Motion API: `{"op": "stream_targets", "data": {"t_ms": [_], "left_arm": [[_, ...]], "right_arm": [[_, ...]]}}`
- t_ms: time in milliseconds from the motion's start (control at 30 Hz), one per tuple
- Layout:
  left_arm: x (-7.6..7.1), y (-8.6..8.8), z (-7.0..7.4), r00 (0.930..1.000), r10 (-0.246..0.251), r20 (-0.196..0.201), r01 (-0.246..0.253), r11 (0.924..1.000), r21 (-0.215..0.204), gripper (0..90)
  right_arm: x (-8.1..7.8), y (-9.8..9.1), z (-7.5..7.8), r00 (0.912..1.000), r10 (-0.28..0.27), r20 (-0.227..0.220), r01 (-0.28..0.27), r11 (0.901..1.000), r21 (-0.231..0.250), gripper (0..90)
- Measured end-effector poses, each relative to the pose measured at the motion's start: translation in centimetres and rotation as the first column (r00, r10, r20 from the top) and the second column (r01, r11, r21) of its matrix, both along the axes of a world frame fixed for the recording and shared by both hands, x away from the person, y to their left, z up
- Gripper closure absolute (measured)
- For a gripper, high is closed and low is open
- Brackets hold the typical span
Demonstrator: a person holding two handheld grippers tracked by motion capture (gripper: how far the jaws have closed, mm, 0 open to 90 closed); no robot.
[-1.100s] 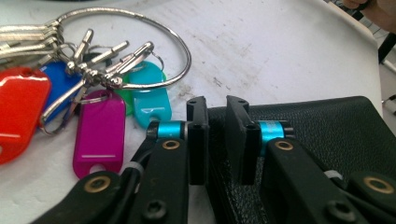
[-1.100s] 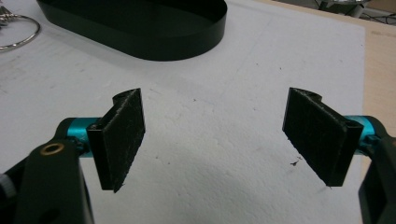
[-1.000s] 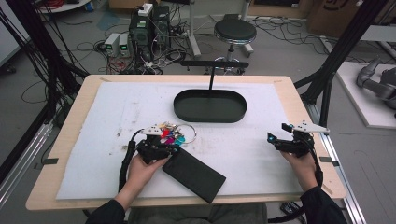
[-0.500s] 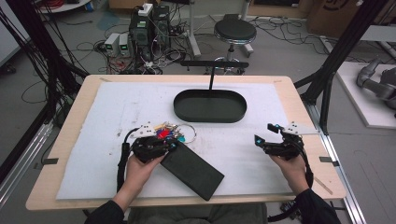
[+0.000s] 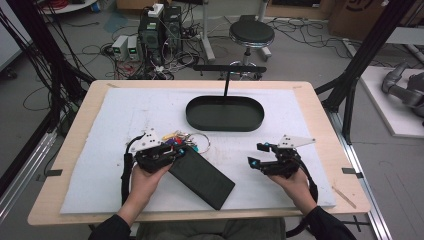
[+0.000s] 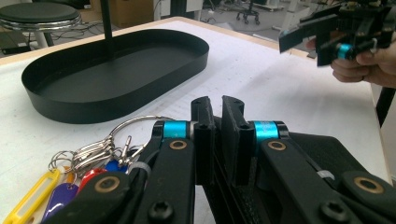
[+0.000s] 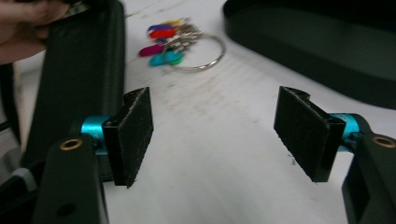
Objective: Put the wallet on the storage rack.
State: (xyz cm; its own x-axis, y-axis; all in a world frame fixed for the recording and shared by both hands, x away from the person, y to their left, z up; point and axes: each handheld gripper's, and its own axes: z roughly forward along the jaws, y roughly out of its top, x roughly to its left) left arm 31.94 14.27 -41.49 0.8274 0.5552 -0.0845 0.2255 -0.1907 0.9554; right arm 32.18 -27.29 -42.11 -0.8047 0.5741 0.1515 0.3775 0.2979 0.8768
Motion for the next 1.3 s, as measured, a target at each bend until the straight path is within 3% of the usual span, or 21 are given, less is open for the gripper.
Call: {"op": "stream_targets", "data": {"t_ms": [200, 367, 400, 567, 733, 767, 800, 933, 1033, 1200, 1300], "left_arm": [[-0.1, 0.0, 0.0, 0.9999, 0.001, 0.014, -0.001, 1.0000, 0.007, 83.1], [-0.2, -0.1, 0.1, 0.9995, -0.003, 0.030, 0.003, 0.9999, 0.011, 83.1], [-0.2, -0.1, 0.1, 0.9995, -0.003, 0.030, 0.003, 0.9999, 0.011, 83.1], [-0.4, -0.1, 0.2, 0.9984, -0.009, 0.055, 0.008, 0.9998, 0.018, 83.0], [-0.5, -0.2, 0.3, 0.9968, -0.016, 0.078, 0.016, 0.9998, 0.012, 83.1], [-0.7, -0.2, 0.4, 0.9950, -0.026, 0.097, 0.025, 0.9996, 0.010, 83.1], [-0.7, -0.2, 0.4, 0.9950, -0.026, 0.097, 0.025, 0.9996, 0.010, 83.1], [-0.9, -0.3, 0.5, 0.9914, -0.031, 0.128, 0.030, 0.9995, 0.009, 83.1], [-0.9, -0.3, 0.5, 0.9910, -0.032, 0.130, 0.031, 0.9995, 0.009, 83.1], [-0.9, -0.3, 0.4, 0.9914, -0.028, 0.128, 0.027, 0.9996, 0.009, 83.0], [-0.9, -0.2, 0.3, 0.9917, -0.026, 0.126, 0.025, 0.9996, 0.009, 82.9]], "right_arm": [[-0.3, 2.0, -0.6, 0.9923, 0.108, -0.060, -0.109, 0.9939, -0.015, 36.8], [-0.5, 3.6, -1.3, 0.9733, 0.196, -0.118, -0.203, 0.9783, -0.043, 39.7], [-0.5, 3.6, -1.3, 0.9733, 0.196, -0.118, -0.203, 0.9783, -0.043, 39.7], [-0.7, 4.8, -1.9, 0.9522, 0.249, -0.177, -0.263, 0.9628, -0.062, 40.8], [-0.7, 5.5, -2.4, 0.9364, 0.267, -0.228, -0.290, 0.9539, -0.075, 40.8], [-0.7, 5.6, -2.5, 0.9332, 0.273, -0.234, -0.298, 0.9515, -0.078, 41.2], [-0.7, 5.6, -2.5, 0.9332, 0.273, -0.234, -0.298, 0.9515, -0.078, 41.2], [-0.6, 6.3, -3.1, 0.9074, 0.305, -0.290, -0.342, 0.9353, -0.089, 44.4], [-0.5, 6.4, -3.2, 0.8850, 0.343, -0.315, -0.383, 0.9208, -0.073, 57.7], [-0.3, 6.0, -3.1, 0.8788, 0.347, -0.327, -0.383, 0.9223, -0.051, 67.5], [-0.3, 5.7, -2.8, 0.8796, 0.350, -0.322, -0.384, 0.9223, -0.045, 73.1]]}}
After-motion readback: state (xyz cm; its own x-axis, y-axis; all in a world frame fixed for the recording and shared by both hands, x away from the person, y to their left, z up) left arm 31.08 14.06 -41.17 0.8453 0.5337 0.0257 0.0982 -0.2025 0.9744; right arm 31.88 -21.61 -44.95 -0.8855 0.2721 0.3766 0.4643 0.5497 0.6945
